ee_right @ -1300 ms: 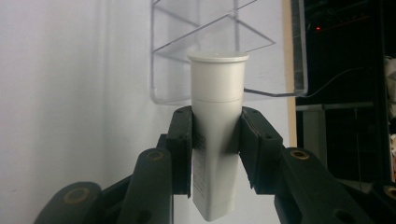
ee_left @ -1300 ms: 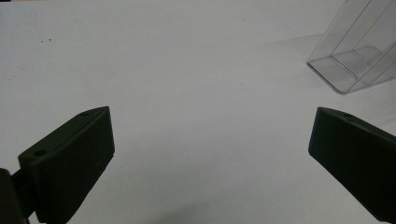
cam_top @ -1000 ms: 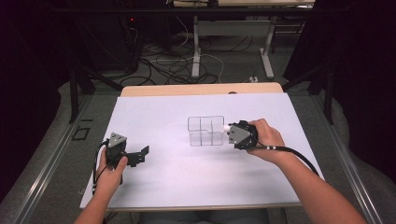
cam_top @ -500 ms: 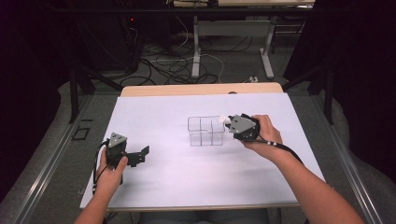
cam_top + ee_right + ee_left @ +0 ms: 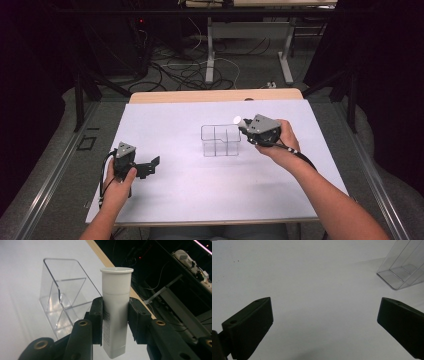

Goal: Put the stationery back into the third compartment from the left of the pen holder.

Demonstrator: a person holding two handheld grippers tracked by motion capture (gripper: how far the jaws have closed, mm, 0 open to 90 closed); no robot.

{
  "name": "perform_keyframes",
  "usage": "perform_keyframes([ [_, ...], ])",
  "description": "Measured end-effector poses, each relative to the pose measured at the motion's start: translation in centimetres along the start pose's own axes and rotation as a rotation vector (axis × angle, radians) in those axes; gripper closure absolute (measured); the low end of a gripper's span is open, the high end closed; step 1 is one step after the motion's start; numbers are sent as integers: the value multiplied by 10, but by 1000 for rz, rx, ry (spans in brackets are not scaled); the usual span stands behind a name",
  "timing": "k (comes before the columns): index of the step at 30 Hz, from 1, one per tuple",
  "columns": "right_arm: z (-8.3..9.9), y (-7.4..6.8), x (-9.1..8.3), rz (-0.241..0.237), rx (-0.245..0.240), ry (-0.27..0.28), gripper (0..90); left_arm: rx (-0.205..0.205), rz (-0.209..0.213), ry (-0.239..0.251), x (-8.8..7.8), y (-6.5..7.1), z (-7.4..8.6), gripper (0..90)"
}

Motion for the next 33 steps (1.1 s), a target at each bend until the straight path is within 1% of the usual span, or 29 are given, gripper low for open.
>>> perform_keyframes([
  [4,-5,1,-1,-8,70,36,667,0,0,0,0,0,0,3],
  [6,-7,2,-2,-12,87,49,667,0,0,0,0,0,0,3],
  [8,-9,3,-2,-12,116,70,667,-1,0,0,0,0,0,3],
  [14,-14,4,-2,-27,178,102,667,-1,1,0,0,0,0,3],
  [18,-17,5,-2,-32,248,134,667,-1,0,3,0,0,0,3],
  [20,-19,6,-2,-35,275,152,667,-2,1,3,0,0,0,3],
  [21,-19,7,-2,-28,297,162,667,-1,1,3,0,0,0,3],
  [23,-19,7,-1,-35,328,167,667,-1,1,3,0,0,0,3],
  [24,-18,7,-1,-28,340,169,667,-2,1,3,0,0,0,3],
  [25,-17,7,0,-32,347,169,667,-1,1,3,0,0,0,3],
  [27,-16,6,1,-33,385,171,667,-1,1,3,0,0,0,3],
  [29,-17,6,2,-37,403,178,667,-2,1,3,0,0,0,3],
  [32,-18,4,4,-39,430,202,667,-2,1,2,0,0,0,3],
  [33,-18,3,4,-39,440,198,667,-2,1,0,0,0,0,3],
])
Point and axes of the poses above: each handheld gripper's, and its own axes: x roughly forward along the jaws, z roughly out of its underside, y roughly to its right, the point moved 8 cm from there along x, roughly forward along the jaws, and after that the axes turned 9 degrees about -x, right-handed, at the moved point
